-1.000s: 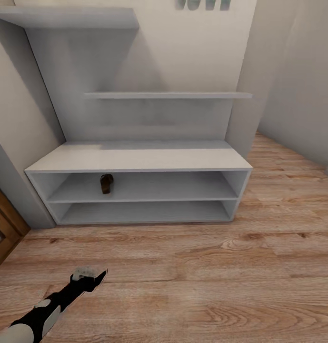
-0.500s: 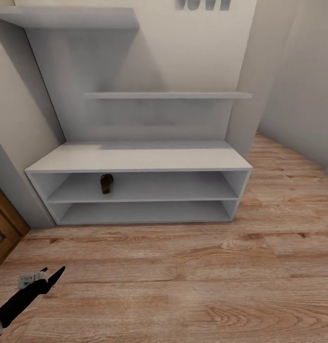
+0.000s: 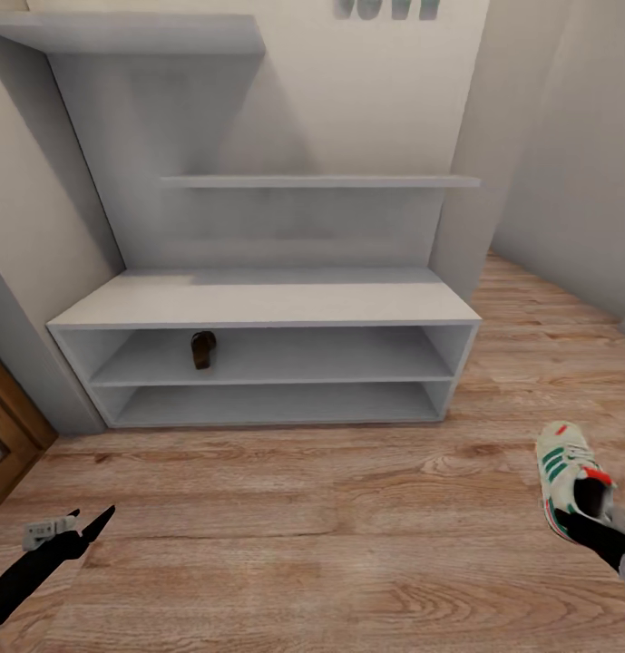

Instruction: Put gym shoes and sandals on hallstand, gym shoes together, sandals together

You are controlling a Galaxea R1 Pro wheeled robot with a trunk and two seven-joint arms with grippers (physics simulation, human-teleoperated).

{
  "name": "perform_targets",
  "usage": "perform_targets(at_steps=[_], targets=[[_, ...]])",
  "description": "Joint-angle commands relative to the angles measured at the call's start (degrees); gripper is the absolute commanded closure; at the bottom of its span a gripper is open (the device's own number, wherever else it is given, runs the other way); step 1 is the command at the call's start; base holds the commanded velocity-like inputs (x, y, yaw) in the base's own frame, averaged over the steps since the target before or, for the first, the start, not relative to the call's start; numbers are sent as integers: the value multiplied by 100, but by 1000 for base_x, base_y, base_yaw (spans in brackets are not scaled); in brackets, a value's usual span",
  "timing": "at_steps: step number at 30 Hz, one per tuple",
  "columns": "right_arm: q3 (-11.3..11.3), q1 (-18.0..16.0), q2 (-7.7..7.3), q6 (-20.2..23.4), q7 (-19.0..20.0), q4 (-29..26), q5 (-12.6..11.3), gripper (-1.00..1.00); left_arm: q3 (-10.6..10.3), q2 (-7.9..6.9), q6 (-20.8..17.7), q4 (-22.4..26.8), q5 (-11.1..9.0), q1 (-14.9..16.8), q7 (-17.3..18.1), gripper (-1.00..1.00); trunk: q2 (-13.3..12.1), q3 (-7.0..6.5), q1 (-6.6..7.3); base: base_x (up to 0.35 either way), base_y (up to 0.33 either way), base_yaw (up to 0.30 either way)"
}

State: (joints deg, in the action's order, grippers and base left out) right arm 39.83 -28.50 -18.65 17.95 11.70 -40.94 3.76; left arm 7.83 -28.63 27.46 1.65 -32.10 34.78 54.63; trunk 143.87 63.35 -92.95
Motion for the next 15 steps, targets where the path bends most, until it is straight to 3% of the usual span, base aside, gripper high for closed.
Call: perform_targets(at_steps=[1,6,7,8,9,11,15], targets=[[-252,-7,229,26,34,-11,94,100,45,-2,22,-7,37,3,20,-100,3,5,2,0,0,0],[-1501,-7,954,40,28,-11,107,100,43,-2,22,-7,37,3,21,-100,3,5,2,0,0,0],[-1609,-7,1046,49,27,-11,107,100,43,-2,22,-7,37,3,21,-100,3,5,2,0,0,0],[-1795,-7,1254,94,25,-11,107,100,43,1,22,-7,37,3,20,-100,3,5,2,0,0,0],[-1874,-7,1366,129,23,-11,107,100,43,2,22,-7,37,3,18,-100,3,5,2,0,0,0],[-2104,-10,1751,343,15,-14,113,100,38,5,22,-7,37,2,19,-100,3,5,2,0,0,0],[-2261,-14,2073,808,9,-23,115,100,35,6,24,-7,37,3,17,-100,3,5,2,0,4,0]])
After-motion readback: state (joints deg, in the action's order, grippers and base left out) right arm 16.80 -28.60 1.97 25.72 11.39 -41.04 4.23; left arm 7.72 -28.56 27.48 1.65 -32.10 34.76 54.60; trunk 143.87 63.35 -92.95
